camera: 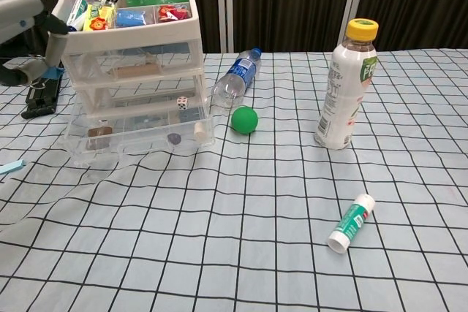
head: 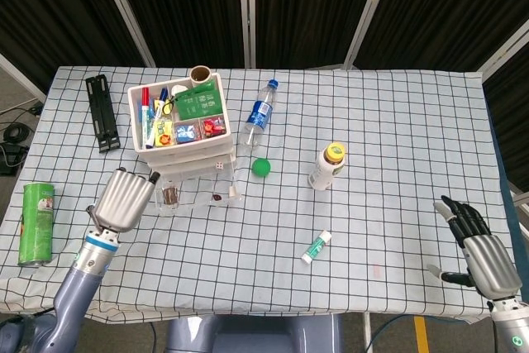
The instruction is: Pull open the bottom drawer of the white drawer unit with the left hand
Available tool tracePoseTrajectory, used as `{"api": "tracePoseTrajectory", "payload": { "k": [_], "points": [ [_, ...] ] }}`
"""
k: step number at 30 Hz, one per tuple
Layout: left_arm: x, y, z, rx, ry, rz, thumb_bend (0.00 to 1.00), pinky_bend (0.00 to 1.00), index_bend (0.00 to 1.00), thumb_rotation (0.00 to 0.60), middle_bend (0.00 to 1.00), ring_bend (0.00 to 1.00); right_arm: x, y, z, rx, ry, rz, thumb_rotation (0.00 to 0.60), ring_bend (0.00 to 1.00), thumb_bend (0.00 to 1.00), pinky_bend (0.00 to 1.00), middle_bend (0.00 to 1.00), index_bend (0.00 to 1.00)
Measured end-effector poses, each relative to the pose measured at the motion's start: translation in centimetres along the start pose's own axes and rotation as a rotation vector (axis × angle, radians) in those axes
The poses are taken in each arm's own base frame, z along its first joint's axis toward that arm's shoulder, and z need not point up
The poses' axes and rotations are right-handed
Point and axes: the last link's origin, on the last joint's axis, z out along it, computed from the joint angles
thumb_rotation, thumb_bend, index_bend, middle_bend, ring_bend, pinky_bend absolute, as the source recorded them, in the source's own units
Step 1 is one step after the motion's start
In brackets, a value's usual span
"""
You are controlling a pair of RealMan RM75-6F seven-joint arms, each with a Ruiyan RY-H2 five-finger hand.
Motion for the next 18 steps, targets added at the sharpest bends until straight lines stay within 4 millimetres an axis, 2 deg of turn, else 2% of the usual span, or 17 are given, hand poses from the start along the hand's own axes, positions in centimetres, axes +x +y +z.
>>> {"api": "tracePoseTrajectory", "payload": {
  "k": [5, 11, 14, 18],
  "points": [
    [-1.4, -2.6, -1.2, 0.048, -0.032, -0.030, 0.60, 0.81, 0.56, 0.600, 0.97, 0.93, -0.3, -0.1, 0.0, -0.004, -0.008, -0.006, 0.600, 0.00, 0.02, 0.00, 0.00, 0.00],
    [-4.5, -5.5, -1.3, 0.095, -0.061, -0.016, 0.59, 0.77, 0.49, 0.600, 0.93, 0.91, -0.3, -0.1, 0.1, -0.007, -0.013, -0.005, 0.600, 0.00, 0.02, 0.00, 0.00, 0.00],
    [-6.0, -6.3, -1.1, 0.107, -0.066, -0.011, 0.51, 0.66, 0.38, 0.600, 0.77, 0.79, -0.3, 0.0, 0.2, -0.009, -0.010, -0.003, 0.600, 0.00, 0.02, 0.00, 0.00, 0.00],
    [-7.2, -6.4, -1.0, 0.120, -0.056, -0.028, 0.41, 0.52, 0.28, 0.600, 0.55, 0.60, -0.2, 0.0, 0.2, -0.008, -0.007, -0.003, 0.600, 0.00, 0.02, 0.00, 0.00, 0.00]
  ]
}}
